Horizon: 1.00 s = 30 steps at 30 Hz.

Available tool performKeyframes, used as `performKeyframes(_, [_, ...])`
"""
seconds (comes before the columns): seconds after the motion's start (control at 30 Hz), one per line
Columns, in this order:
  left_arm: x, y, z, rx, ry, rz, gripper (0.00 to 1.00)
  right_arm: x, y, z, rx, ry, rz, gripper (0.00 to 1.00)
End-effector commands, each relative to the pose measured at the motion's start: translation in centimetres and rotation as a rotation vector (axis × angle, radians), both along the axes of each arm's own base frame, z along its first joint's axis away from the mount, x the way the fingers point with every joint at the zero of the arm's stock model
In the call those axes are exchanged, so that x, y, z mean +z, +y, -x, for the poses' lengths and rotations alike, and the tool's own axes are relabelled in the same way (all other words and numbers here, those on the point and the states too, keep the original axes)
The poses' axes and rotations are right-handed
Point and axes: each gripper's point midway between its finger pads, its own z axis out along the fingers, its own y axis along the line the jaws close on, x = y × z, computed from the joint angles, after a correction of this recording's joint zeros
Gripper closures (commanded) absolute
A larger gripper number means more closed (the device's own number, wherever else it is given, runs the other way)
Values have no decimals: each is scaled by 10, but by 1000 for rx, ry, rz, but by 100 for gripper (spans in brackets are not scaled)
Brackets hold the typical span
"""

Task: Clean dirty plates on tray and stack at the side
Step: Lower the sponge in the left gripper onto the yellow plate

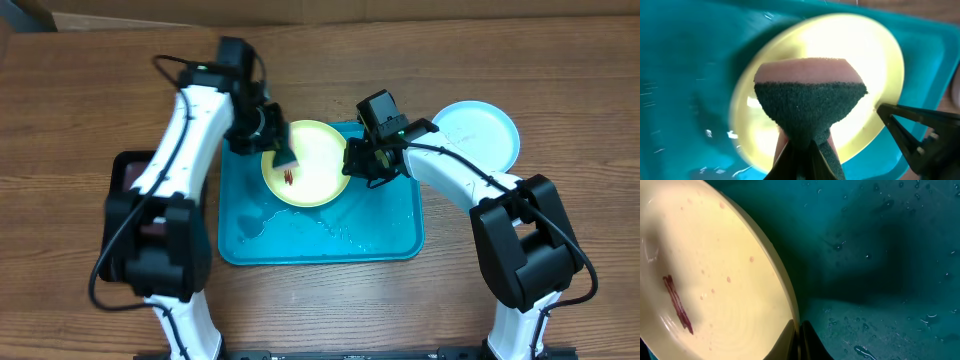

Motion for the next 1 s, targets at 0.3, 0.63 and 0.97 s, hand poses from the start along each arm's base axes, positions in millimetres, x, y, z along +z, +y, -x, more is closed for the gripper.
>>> performKeyframes(0.3, [-48,-58,9,-136,66,36,96,-22,-1,4,-55,53,35,96])
performKeyframes(0.63, [-49,-58,5,-134,49,32,96,-32,-11,16,-8,96,81,96])
performKeyframes(0.97, [-49,-59,4,-121,50,33,96,-31,-12,18,2,109,92,96])
